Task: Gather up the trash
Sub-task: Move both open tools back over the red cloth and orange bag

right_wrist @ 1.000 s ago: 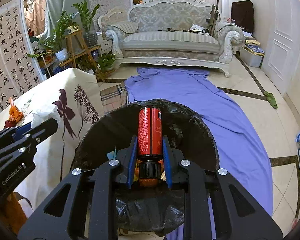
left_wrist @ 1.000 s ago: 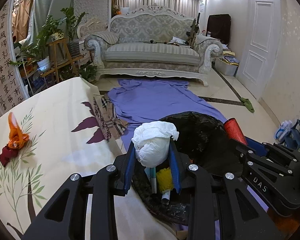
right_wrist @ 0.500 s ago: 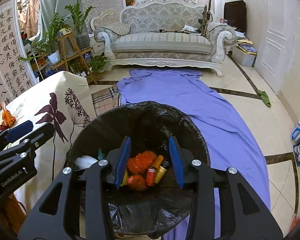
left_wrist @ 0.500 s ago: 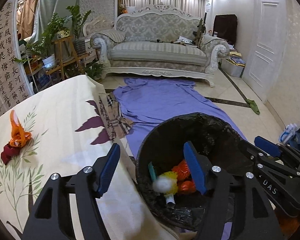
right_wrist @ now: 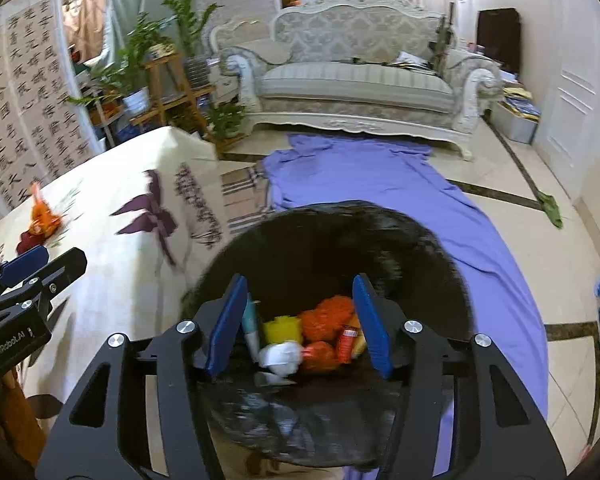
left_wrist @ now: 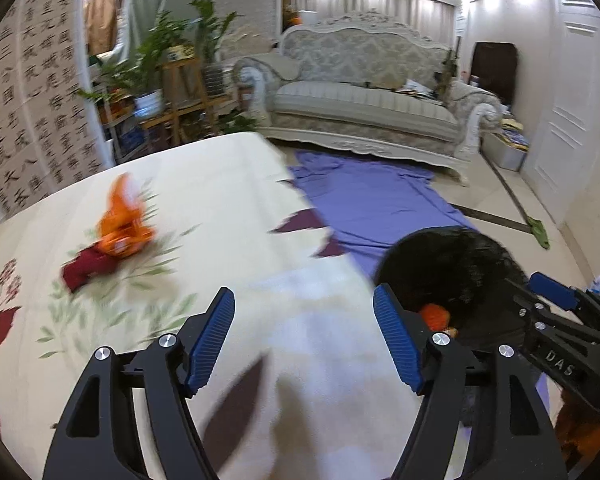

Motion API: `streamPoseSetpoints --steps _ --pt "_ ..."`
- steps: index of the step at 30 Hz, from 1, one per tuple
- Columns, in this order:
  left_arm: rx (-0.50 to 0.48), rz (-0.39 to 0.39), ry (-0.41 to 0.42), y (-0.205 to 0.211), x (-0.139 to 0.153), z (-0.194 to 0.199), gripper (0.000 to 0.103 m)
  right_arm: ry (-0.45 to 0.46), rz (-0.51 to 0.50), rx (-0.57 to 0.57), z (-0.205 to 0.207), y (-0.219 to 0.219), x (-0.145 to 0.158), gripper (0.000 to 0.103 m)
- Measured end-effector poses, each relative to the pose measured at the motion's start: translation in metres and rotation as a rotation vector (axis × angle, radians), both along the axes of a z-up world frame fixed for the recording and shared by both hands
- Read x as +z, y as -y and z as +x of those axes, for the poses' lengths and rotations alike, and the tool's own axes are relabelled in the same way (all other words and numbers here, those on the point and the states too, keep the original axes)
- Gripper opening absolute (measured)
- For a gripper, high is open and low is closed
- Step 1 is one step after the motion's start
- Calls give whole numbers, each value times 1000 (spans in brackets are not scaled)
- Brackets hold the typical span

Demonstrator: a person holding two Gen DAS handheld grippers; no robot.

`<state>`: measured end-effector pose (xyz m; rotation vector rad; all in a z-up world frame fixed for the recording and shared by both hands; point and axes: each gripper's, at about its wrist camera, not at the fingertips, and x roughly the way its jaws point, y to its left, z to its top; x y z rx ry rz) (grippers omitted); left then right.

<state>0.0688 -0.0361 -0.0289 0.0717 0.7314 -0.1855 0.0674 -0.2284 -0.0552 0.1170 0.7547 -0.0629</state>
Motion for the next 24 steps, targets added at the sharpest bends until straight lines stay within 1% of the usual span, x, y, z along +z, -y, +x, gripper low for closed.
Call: streamPoseSetpoints --steps 4,8,14,19,24 --pt "75 20 -5 -34 -1 -1 70 -1 2 73 8 -30 3 54" --pt "148 22 -8 -67 -1 0 70 -1 5 139 15 -60 8 54" --pt "257 17 -4 -120 3 2 70 20 -7 259 27 -115 21 54" --pt "335 11 2 -158 5 -1 70 45 -20 341 40 -158 32 54" --pt "409 6 1 -196 5 0 70 49 -10 403 56 -193 36 55"
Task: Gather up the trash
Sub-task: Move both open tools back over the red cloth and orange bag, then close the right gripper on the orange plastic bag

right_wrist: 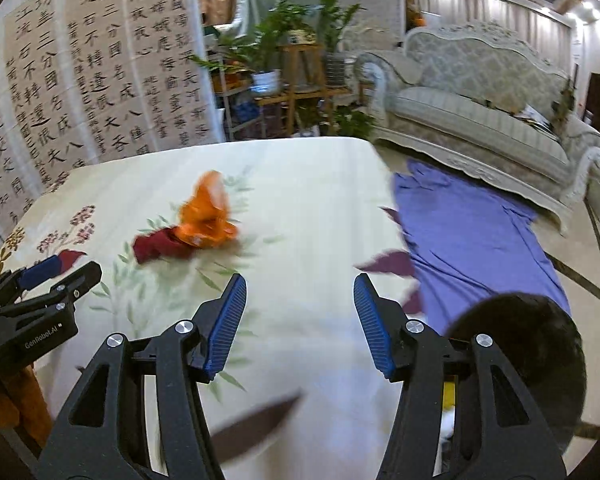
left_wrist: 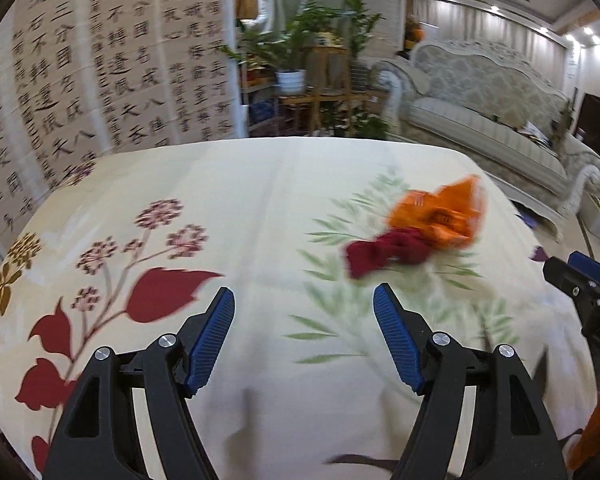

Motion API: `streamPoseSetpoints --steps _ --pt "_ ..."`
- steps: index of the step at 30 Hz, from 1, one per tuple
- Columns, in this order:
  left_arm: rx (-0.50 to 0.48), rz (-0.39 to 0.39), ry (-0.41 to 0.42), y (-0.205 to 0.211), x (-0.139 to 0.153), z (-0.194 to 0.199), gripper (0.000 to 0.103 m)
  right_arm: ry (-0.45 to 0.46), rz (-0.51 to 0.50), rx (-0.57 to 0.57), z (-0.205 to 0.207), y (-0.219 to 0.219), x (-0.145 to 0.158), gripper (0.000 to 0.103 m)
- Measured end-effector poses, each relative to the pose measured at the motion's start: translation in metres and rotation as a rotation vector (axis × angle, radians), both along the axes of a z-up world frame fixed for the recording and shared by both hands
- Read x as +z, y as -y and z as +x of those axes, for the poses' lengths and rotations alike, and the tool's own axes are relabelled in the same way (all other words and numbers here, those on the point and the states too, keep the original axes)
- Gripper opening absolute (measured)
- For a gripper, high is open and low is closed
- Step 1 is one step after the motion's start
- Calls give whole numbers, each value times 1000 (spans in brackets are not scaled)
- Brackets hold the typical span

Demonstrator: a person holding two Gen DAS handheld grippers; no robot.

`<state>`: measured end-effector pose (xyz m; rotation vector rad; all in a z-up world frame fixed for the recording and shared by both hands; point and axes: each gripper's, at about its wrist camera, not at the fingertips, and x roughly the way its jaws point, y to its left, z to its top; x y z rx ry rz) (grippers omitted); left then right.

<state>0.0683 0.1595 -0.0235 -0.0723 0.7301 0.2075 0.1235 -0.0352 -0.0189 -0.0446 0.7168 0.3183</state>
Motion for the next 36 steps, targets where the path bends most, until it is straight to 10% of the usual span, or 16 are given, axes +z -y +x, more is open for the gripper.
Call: streamPoseSetpoints --steps 15,24,36 --pt "97 -24 -10 -63 -5 4 71 -17 8 44 58 -61 -5 65" --pt "72 -57 -10 -60 -6 9 71 -29 -9 59 59 -72 -15 23" --pt "-33 -64 -14 -22 -10 24 73 13 -35 -84 37 -12 -16 21"
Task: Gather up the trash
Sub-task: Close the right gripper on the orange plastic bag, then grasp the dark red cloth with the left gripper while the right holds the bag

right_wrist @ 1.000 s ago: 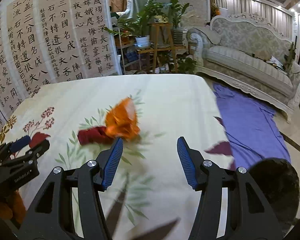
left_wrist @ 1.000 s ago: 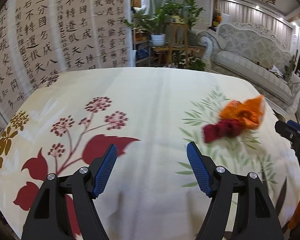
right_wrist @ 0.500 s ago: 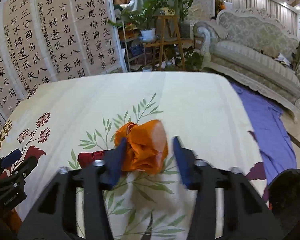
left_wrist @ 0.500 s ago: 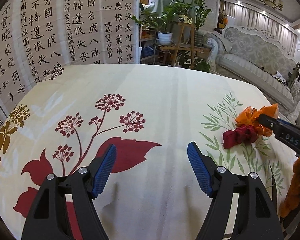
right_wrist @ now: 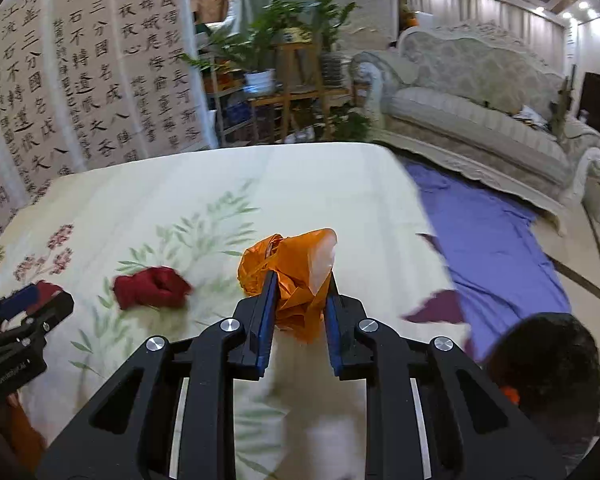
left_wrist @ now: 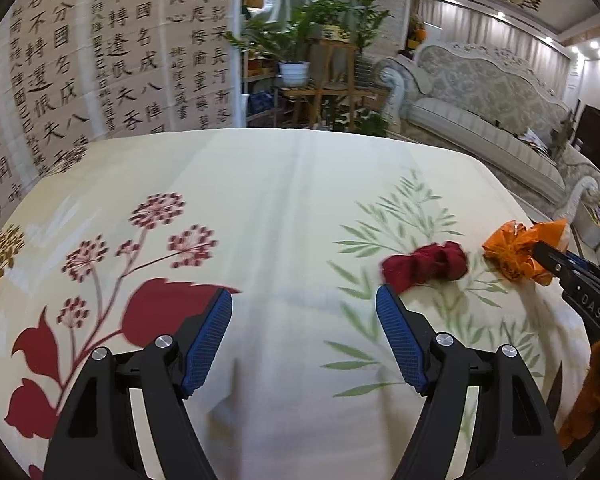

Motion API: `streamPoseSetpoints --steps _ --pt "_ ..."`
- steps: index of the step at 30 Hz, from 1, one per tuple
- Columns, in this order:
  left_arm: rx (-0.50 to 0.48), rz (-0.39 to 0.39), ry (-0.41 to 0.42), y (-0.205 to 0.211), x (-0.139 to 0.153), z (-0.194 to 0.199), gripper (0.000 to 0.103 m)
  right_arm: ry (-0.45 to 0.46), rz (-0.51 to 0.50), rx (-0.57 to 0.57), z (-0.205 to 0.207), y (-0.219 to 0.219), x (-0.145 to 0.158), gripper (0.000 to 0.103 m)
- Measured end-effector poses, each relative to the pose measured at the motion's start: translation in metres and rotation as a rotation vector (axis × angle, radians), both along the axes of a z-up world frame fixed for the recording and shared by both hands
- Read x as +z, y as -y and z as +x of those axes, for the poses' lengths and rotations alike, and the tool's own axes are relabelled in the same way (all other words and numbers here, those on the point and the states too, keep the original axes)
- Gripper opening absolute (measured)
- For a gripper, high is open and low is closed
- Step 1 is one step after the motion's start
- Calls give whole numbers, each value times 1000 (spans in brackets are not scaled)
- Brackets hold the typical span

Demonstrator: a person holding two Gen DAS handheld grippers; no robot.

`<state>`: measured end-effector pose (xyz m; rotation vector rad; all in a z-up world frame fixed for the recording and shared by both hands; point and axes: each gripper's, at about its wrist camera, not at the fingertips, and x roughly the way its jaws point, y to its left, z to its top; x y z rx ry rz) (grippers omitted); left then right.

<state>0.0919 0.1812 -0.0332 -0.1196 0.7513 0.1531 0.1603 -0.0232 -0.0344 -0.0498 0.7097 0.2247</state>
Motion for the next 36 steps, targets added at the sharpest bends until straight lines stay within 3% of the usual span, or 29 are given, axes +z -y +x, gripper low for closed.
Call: streamPoseSetpoints --steps 8,21,24,27,29,31,36 --pt "-72 -1 -24 25 -3 20 74 -30 -20 -2 -7 16 -6 21" --pt "-109 2 -33 40 -5 42 74 -37 -11 5 -7 17 -8 21" --pt "-121 -4 -32 41 -5 42 65 -37 -11 5 -7 17 -9 21" --pt "-130 -8 -32 41 -5 42 65 -36 -12 6 -7 17 -9 21" --pt "-139 -10 -15 44 -3 42 65 -36 -9 4 -6 17 -9 21" --pt "-140 -7 -9 45 -2 42 72 -37 -6 2 -6 17 -9 21" --pt "-146 -21 -14 44 -3 52 73 -37 -8 0 -3 16 -10 21"
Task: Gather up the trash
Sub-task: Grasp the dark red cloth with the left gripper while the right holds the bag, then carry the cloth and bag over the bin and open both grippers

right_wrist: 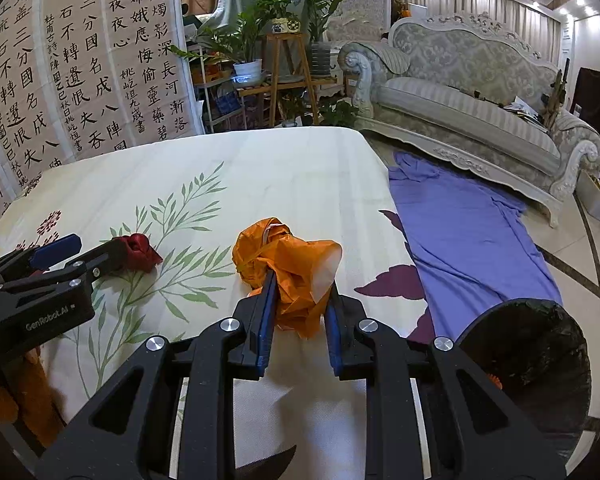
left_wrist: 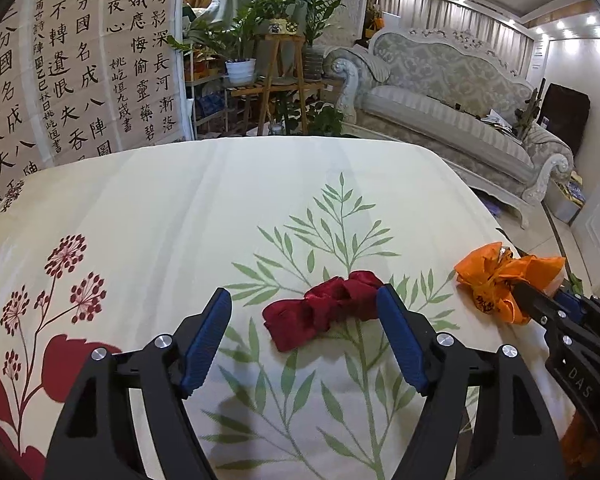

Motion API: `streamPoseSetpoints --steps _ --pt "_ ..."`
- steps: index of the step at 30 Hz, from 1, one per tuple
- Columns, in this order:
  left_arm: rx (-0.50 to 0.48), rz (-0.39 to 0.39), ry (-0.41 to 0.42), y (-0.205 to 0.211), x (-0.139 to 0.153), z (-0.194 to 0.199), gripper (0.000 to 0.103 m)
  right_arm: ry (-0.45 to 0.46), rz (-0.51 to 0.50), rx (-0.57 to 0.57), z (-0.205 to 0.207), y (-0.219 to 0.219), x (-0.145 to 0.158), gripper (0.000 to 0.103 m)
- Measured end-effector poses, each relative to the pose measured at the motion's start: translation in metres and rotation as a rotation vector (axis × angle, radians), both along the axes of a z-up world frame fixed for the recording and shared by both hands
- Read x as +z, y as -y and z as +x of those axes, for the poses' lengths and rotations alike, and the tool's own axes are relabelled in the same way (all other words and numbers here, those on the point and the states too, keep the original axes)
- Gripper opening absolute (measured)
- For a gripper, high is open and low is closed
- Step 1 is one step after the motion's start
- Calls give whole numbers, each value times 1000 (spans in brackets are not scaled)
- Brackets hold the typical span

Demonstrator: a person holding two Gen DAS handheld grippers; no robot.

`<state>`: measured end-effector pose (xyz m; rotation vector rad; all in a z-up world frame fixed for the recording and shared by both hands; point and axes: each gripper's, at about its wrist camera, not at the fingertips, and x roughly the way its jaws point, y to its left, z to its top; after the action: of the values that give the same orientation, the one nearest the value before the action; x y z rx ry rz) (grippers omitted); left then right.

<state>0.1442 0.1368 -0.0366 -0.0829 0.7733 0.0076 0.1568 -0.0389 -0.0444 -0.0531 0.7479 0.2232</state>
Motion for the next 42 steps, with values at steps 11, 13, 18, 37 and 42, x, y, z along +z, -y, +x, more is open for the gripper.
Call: streamPoseSetpoints --steps 11,13,18,37,42 --pt "-46 -56 -82 -2 -11 13 30 -4 3 0 1 0 0 21" --pt "-46 -64 -79 -3 -11 11 27 -3 5 -1 1 0 0 21" --pt "-38 -58 -69 -6 -9 10 23 -2 2 0 1 0 0 21" --pt "39 -25 -4 1 7 -30 21 18 26 14 -25 0 5 21" --pt "50 -11 24 8 14 -50 21 24 38 13 -43 6 10 21"
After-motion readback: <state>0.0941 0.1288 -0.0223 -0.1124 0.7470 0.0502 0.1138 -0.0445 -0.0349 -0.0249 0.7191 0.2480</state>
